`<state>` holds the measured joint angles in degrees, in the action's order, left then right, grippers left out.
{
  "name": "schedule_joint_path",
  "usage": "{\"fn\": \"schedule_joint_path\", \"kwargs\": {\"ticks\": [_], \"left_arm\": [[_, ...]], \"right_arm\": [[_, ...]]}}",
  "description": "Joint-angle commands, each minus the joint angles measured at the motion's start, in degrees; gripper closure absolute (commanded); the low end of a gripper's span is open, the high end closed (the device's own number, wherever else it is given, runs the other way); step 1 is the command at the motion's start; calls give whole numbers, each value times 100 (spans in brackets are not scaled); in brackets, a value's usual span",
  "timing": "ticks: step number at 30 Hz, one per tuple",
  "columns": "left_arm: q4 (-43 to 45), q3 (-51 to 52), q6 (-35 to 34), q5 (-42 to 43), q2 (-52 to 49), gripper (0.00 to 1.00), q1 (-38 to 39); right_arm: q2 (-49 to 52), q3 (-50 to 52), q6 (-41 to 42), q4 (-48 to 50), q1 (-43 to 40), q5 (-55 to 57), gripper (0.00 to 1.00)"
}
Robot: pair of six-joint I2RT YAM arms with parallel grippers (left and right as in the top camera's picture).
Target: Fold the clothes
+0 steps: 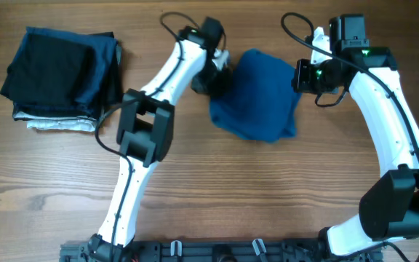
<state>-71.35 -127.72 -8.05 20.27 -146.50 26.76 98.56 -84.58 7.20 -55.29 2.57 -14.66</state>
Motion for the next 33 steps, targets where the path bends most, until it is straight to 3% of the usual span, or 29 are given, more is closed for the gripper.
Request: {"fn": "schedule_joint_path", "kwargs": {"ticks": [1, 4, 8, 12, 18, 26, 29, 33], "left_arm": [[-708, 118, -162, 828, -258, 96, 575], [-1104, 116, -166, 643, -254, 96, 872], [-1095, 35, -750, -531, -44, 96, 756], [-785, -168, -1051, -560, 444, 96, 428], [496, -177, -1364, -236, 876, 96, 103], [1172, -160, -1318, 162, 763, 75, 72], [1180, -160, -1185, 155, 708, 58, 114], [1276, -160, -1180, 107, 505, 58, 118]], "right_arm": [[13, -22, 44, -72, 35, 315, 93], [13, -22, 35, -90, 35, 313, 92], [15, -22, 33, -98, 35, 264, 92], [81, -17, 35, -330, 35, 315, 96], [328, 37, 428, -787, 35, 997, 96], [507, 1233, 846, -201, 35, 1381, 96], [511, 1829, 922, 476, 35, 1338, 96], [511, 2203, 951, 841, 35, 1338, 96]]}}
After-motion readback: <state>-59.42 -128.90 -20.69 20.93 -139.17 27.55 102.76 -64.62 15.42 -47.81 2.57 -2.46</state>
